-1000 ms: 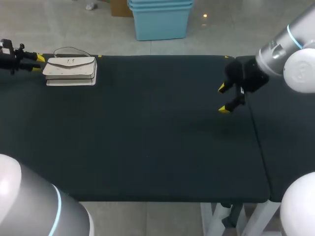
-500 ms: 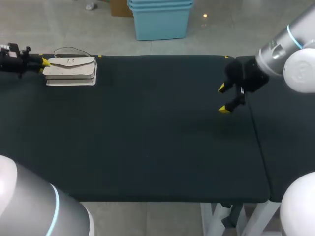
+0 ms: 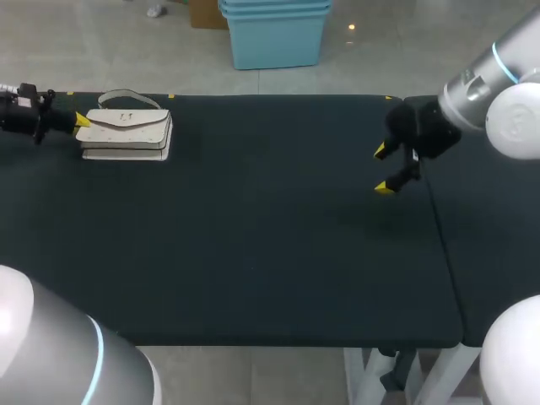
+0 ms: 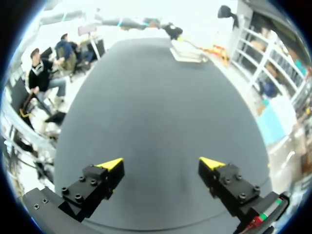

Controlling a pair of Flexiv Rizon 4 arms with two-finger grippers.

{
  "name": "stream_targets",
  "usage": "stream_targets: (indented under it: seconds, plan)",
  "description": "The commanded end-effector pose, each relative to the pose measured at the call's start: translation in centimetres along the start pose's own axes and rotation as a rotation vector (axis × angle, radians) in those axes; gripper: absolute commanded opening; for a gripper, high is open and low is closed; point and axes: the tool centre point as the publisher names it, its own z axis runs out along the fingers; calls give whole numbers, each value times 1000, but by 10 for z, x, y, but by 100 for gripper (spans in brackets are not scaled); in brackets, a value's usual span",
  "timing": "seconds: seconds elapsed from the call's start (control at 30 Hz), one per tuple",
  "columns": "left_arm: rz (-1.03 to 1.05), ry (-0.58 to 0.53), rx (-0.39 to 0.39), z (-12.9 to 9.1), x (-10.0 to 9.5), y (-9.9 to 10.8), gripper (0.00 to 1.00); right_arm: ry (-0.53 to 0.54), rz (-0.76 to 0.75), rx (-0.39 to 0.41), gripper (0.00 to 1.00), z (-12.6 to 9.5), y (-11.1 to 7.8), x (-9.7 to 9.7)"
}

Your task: Pick up the bag, open it, inspect its contents, close it, and place it on the opposite side

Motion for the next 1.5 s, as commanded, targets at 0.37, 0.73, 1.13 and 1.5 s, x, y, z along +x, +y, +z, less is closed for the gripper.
stream_targets:
  seconds: [0.37, 0.73, 1.13, 1.5]
  plan:
    - [21, 8, -881, -2, 10, 40, 33, 3, 0, -1, 100, 0, 0, -1]
    - [30, -71, -1025, -20, 19, 32, 38, 3, 0, -1, 100, 0, 0, -1]
    - [0, -64, -1111, -2, 3, 32, 37, 3, 0, -1, 100, 0, 0, -1]
    - [43, -48, -1157, 13, 20, 66, 0, 3, 0, -1, 100, 0, 0, -1]
